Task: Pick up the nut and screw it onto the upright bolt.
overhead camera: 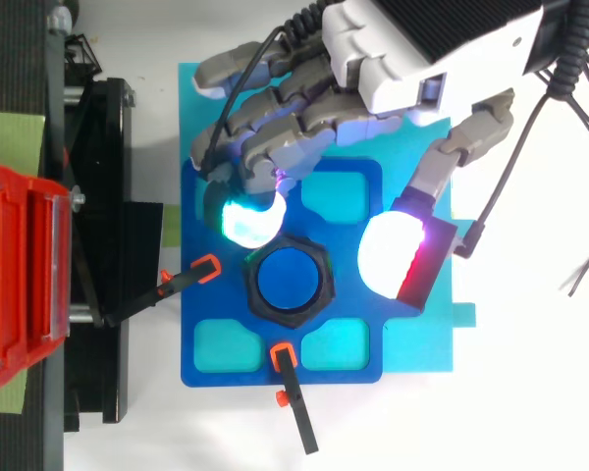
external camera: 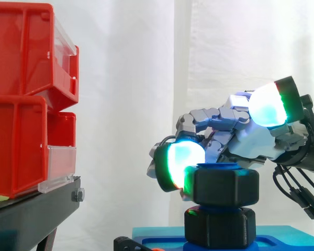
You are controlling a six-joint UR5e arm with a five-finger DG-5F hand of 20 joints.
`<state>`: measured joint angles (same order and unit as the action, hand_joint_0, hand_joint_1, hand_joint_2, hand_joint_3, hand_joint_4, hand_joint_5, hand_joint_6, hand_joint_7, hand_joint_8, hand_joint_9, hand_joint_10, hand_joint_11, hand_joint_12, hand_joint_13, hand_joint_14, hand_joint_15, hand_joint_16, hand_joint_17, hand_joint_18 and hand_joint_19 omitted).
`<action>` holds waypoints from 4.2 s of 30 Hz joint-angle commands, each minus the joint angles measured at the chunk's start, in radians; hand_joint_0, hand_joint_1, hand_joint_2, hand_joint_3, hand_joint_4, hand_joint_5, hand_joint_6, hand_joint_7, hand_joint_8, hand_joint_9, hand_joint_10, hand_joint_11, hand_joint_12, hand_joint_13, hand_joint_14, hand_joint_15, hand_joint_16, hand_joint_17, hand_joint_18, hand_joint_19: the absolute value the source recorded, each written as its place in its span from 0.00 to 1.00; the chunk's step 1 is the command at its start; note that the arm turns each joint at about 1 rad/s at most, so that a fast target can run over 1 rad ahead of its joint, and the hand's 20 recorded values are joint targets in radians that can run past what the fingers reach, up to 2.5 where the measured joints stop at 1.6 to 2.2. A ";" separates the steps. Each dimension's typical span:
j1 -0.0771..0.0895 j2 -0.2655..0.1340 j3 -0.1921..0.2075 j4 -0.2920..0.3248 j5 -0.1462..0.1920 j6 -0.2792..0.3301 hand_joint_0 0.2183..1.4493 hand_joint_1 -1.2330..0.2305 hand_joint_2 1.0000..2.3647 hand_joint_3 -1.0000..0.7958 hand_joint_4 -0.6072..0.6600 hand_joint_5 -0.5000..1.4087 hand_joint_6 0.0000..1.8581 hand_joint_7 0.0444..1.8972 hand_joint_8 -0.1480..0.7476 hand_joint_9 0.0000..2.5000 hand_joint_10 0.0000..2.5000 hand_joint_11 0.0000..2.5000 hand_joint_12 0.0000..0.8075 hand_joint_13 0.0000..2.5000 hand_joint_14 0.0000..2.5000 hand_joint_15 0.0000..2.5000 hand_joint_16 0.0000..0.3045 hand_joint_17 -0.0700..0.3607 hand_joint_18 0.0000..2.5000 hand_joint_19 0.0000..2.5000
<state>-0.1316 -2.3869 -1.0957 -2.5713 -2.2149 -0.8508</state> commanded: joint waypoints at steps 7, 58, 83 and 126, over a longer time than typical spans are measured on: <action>-0.028 0.000 -0.001 0.000 -0.034 -0.008 0.24 0.69 0.00 0.28 0.55 0.29 0.27 0.73 0.42 0.41 0.00 0.00 0.26 0.20 0.00 0.00 0.05 0.24 0.05 0.00; 0.027 -0.028 0.017 0.191 0.061 0.084 0.22 0.69 0.00 0.28 0.66 0.21 0.27 0.36 0.42 0.39 0.00 0.00 0.30 0.20 0.00 0.00 0.07 0.27 0.05 0.00; 0.033 -0.028 0.000 0.135 0.057 0.044 0.22 0.69 0.00 0.28 0.66 0.21 0.27 0.37 0.42 0.37 0.00 0.00 0.30 0.19 0.00 0.00 0.07 0.27 0.05 0.00; -0.013 -0.028 -0.042 0.207 0.004 0.022 0.24 0.65 0.00 0.28 0.63 0.28 0.27 0.75 0.46 0.44 0.00 0.00 0.25 0.23 0.00 0.00 0.04 0.23 0.08 0.00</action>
<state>-0.1351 -2.4145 -1.1382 -2.3722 -2.1989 -0.8279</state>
